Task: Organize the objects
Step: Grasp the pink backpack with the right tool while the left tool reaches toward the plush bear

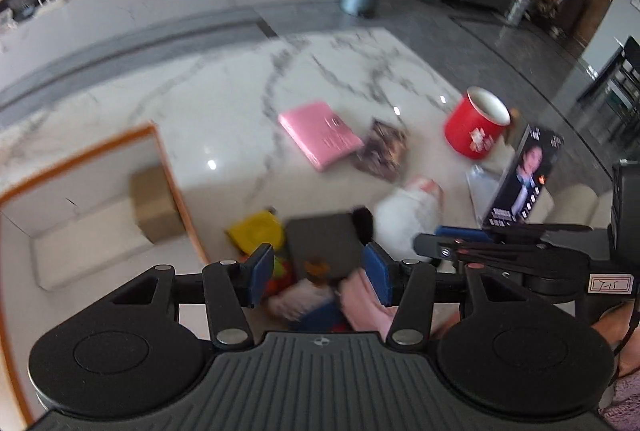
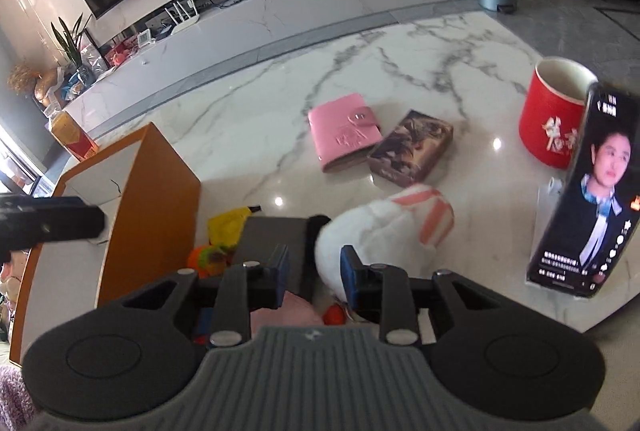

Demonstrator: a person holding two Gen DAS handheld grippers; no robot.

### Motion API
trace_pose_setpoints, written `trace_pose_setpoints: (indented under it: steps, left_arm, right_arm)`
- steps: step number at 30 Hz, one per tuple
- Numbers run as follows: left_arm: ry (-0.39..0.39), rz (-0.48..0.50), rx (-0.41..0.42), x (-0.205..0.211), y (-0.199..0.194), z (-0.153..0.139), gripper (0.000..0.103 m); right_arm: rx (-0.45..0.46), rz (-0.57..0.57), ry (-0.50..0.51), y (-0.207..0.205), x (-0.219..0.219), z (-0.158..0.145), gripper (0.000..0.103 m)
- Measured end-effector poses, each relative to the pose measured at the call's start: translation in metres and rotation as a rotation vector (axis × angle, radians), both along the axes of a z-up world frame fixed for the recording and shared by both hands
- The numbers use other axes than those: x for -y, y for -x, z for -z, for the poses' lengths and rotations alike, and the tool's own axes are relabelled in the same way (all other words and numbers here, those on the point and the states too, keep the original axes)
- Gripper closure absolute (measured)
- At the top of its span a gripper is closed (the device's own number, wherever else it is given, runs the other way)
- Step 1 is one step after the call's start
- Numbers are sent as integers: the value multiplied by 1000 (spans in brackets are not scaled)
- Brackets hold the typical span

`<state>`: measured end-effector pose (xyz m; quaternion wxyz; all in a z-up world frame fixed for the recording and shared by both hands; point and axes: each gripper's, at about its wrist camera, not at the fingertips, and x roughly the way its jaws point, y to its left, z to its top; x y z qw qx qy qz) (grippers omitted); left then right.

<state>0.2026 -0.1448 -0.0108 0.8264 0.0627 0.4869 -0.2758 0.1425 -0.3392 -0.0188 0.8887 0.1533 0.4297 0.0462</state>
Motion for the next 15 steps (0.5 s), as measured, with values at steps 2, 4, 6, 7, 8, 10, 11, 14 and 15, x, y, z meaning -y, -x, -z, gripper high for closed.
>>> trace_pose_setpoints:
  steps: [2,4,6,7,8,10,11,14,15]
  left_arm:
    - [-20,4,-56,11,3,16,44]
    - [-73,1,-89,19,7,32,44]
    - [-135,0,-98,24,11,42,45]
    - [-154,7,-106,26,12,46,45]
    - [-167,8,-114,27,13,48,45]
    - [-209,32,-123,32,16,54,46]
    - [-228,40,-124,33,18,54,46]
    - [-272,65,-127,40,22,58,46]
    - [-285,71,-126,42,23,59,46]
  right_arm:
    - [-19,-8,-16,4,2,7,72]
    - [-22,-4,-19,8,4,12,72]
    - [-29,-9,-11,11,6,17,72]
    - [-36,-16,-23,12,8,18,72]
    - [-44,-24,-39,13,9,19,72]
    - [-53,-37,-67,17,11,19,72]
    - [-54,-39,-66,19,11,19,72]
    - [-36,-36,-48,24,13,17,72]
    - [-34,-36,-41,24,15,17,72]
